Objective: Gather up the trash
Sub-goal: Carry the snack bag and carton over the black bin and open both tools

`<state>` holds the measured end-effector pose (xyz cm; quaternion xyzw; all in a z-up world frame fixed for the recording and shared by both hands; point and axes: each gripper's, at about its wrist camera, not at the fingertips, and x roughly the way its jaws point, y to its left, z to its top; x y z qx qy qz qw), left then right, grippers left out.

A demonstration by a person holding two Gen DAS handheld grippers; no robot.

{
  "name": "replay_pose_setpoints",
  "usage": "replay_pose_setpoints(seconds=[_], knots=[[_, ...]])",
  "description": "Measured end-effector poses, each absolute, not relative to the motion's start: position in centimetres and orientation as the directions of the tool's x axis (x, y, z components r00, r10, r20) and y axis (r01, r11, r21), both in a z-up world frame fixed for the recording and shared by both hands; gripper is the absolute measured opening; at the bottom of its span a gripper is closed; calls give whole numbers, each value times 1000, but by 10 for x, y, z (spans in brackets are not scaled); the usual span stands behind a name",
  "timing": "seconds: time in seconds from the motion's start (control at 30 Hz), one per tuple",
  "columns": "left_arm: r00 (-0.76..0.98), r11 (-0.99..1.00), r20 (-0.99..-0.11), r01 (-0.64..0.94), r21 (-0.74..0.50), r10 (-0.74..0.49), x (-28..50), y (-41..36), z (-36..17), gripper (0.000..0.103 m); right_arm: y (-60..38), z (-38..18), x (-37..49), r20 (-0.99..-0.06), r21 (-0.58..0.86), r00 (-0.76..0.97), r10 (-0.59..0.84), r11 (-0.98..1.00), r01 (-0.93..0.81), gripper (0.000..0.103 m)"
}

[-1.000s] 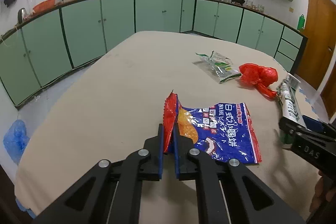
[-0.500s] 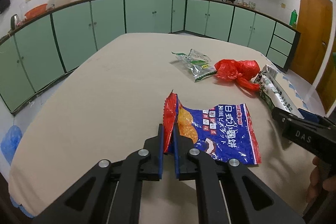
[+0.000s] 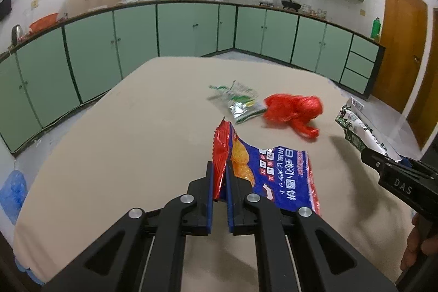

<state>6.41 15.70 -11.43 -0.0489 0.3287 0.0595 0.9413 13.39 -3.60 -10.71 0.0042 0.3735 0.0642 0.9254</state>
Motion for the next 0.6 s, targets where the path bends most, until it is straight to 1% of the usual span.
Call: replay_pose_setpoints(seconds=[0.47, 0.6], knots=[[860, 996, -510, -31, -81, -15, 64, 99, -61, 7, -98, -61, 109, -609, 61, 790, 78, 997, -51, 45], [861, 997, -506, 16, -82, -56, 73, 77, -55, 7, -118, -53, 105, -600, 60, 799, 47, 998, -13, 45]])
